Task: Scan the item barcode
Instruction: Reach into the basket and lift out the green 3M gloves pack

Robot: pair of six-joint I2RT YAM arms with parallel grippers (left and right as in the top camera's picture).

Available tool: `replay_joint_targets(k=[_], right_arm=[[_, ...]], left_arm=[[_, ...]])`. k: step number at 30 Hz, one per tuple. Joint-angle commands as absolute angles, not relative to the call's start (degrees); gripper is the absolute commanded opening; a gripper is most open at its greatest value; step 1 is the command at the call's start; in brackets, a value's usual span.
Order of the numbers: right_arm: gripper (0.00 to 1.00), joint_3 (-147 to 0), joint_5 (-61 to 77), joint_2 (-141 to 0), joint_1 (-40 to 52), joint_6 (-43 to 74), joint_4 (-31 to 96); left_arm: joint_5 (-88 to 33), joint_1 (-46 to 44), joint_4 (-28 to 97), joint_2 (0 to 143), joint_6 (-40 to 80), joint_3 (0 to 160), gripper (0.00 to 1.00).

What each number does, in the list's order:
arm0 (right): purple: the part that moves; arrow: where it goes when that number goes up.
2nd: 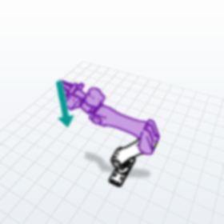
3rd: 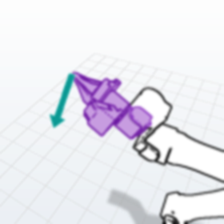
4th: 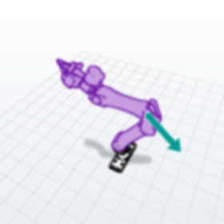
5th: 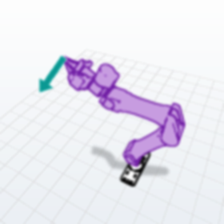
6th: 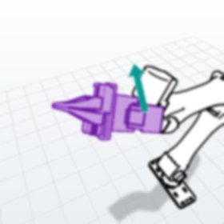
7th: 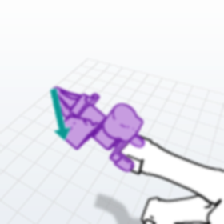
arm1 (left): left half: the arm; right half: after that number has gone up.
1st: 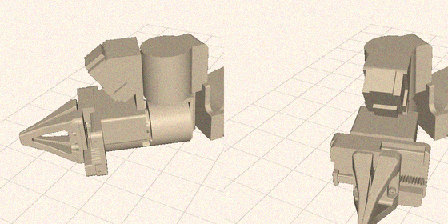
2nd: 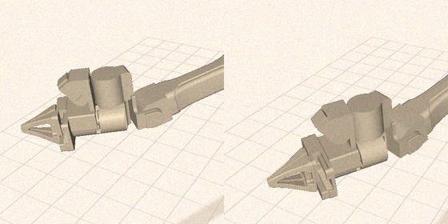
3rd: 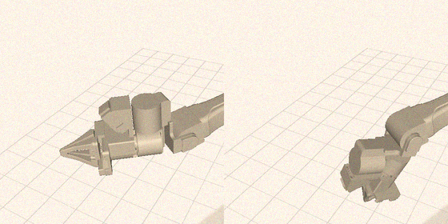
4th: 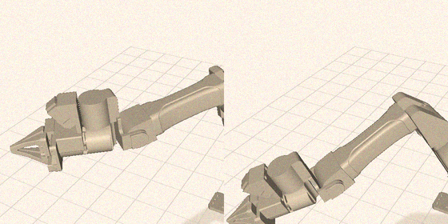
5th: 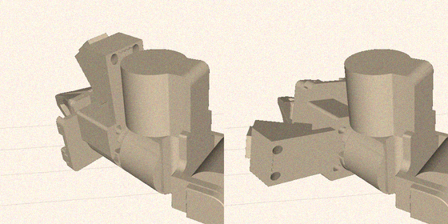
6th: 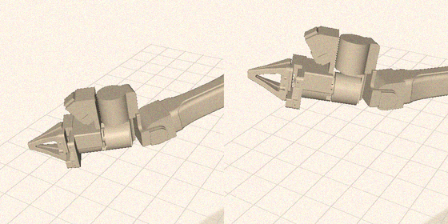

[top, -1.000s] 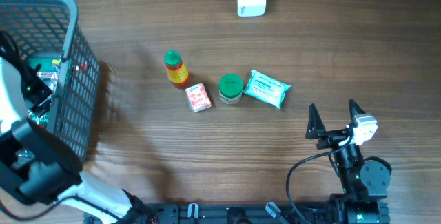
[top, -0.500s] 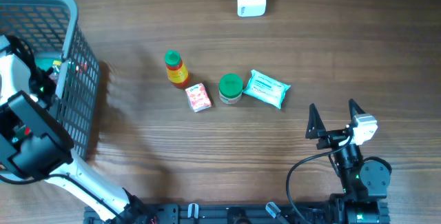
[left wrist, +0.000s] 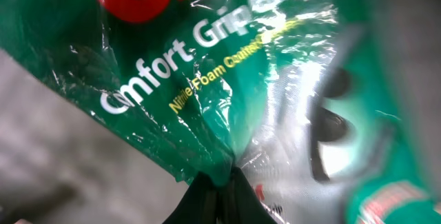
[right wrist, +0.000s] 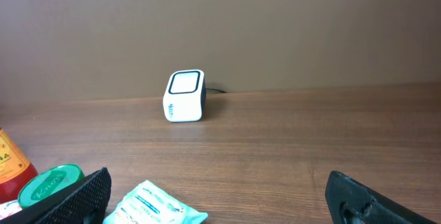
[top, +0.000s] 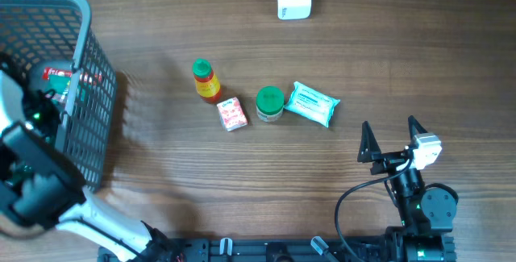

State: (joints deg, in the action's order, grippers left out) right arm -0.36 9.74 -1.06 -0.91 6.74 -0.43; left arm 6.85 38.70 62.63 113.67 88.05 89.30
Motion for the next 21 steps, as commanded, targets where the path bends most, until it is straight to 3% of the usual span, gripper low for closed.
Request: replay_joint_targets(k=[1, 10, 14, 18, 21], right_arm=[[1.00, -0.30, 8.75, -0.91, -0.64, 6.00, -0.60], [1.00, -0.30, 8.75, -0.91, -0.64, 6.04, -0.60], [1.00, -0.30, 8.75, -0.91, -0.64, 6.02, -0.60], [1.00, -0.30, 8.75, -0.91, -0.64, 6.02, -0.60], [1.00, -0.30, 8.75, -0.91, -0.64, 6.00, -0.60]], left_arm=[[7.51, 41.12, 61.98, 98.76, 82.39, 89.65, 0.04], [2.20, 41.41, 60.77, 74.30, 81.14, 89.65, 0.04], [-6.46, 40.95, 57.49, 64.69, 77.82, 89.65, 0.04], [-13.61, 35.05, 57.19, 57.58, 69.93, 89.62, 0.04], [-13.65, 25.15, 61.98, 54.35, 64.64, 89.62, 0.04]])
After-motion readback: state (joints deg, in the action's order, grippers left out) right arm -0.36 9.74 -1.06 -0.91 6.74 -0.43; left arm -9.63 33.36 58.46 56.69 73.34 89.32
